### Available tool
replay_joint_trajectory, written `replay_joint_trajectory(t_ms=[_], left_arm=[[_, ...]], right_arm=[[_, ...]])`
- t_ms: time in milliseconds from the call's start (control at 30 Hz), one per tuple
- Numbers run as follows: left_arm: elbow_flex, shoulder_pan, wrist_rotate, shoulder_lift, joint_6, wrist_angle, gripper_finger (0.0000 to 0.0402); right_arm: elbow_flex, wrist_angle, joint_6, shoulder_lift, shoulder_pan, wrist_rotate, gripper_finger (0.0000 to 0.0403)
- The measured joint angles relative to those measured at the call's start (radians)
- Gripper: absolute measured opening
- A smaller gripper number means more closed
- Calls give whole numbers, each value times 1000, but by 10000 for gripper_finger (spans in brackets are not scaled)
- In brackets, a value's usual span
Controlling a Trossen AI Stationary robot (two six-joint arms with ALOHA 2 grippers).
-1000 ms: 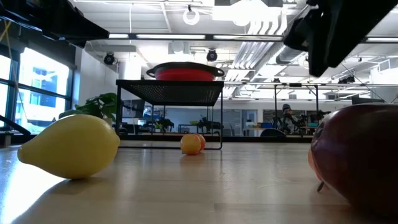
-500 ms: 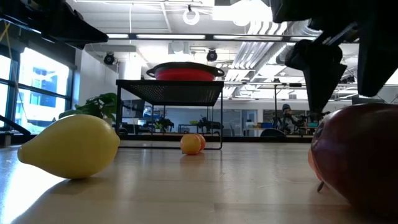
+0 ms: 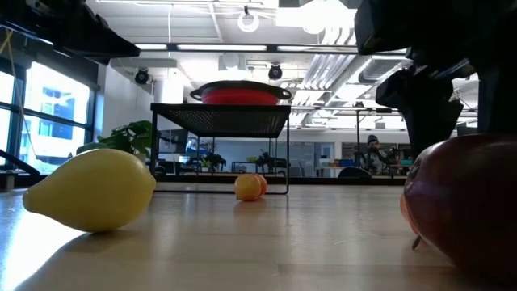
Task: Pick & Place Fruit
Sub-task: Put the pear into the red strainer bowl
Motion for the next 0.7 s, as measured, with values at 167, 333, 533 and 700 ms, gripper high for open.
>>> replay_joint_trajectory(t_ms=[167, 333, 533, 700], left_arm=[[0, 0, 0, 0, -21, -20, 3], [0, 0, 0, 0, -24, -20, 3], [0, 0, 0, 0, -24, -21, 3], [0, 0, 0, 0, -24, -23, 3]], right_arm=[[0, 6, 0, 0, 2, 7, 304], [-24, 68, 0, 0, 3, 10, 304], [-80, 112, 49, 0, 3, 2, 304], [-92, 115, 53, 0, 13, 0, 304]])
